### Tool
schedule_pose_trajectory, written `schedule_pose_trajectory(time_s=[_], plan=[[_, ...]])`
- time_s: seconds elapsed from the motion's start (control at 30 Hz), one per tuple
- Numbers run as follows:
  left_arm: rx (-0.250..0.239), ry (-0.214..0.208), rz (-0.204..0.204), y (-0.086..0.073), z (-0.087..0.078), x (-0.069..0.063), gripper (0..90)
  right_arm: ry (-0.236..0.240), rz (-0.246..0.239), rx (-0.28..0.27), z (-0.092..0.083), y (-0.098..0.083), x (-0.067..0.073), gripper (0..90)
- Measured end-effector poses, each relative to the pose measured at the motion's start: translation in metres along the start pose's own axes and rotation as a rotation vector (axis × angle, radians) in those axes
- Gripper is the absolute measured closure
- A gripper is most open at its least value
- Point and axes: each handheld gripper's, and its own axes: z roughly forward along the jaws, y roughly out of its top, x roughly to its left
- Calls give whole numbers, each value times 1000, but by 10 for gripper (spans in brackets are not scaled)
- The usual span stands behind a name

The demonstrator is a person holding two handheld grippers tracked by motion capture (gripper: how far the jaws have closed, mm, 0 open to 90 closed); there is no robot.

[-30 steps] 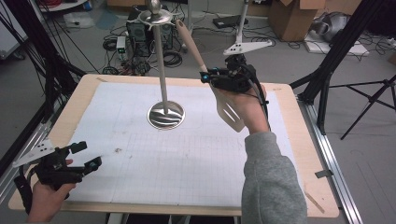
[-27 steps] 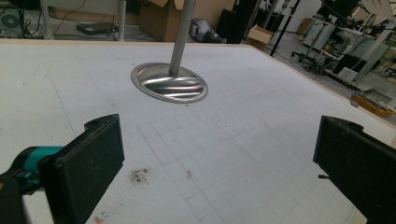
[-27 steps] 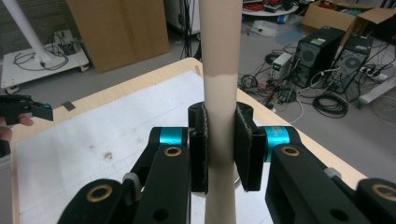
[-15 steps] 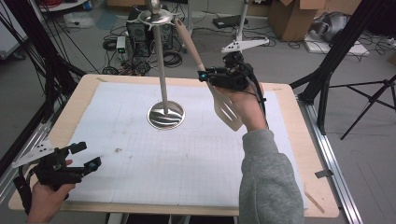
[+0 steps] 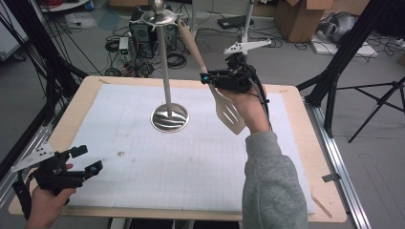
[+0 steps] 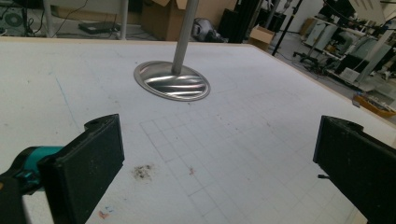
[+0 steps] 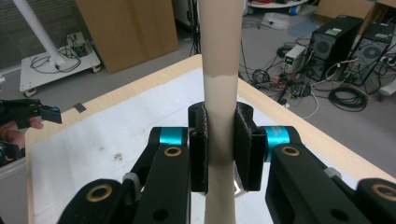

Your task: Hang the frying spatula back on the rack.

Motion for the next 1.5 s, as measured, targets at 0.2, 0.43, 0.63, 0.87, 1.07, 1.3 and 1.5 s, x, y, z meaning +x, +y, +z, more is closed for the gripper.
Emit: schedule_pose_trajectory(time_s=[0.2,0.43,0.63,0.87,1.07,1.3,1.5], plan=[[-3,2,-5,0,-1,0,21,3,4,7,5,0,-1,780],[-1,3,-3,-1,-2,0,21,3,4,9,10,-1,-2,780],[-2,4,-7,-2,-3,1,21,11,7,8,16,-1,-2,780],[-2,10,-9,-2,-5,1,21,18,8,11,24,-3,-3,780],[-7,19,-13,-3,-10,1,21,27,6,10,33,-5,-4,780],[-4,30,-18,-6,-14,2,21,36,1,4,45,-7,-5,780],[-4,32,-9,-5,-13,-1,21,40,1,-1,51,-9,-6,779]])
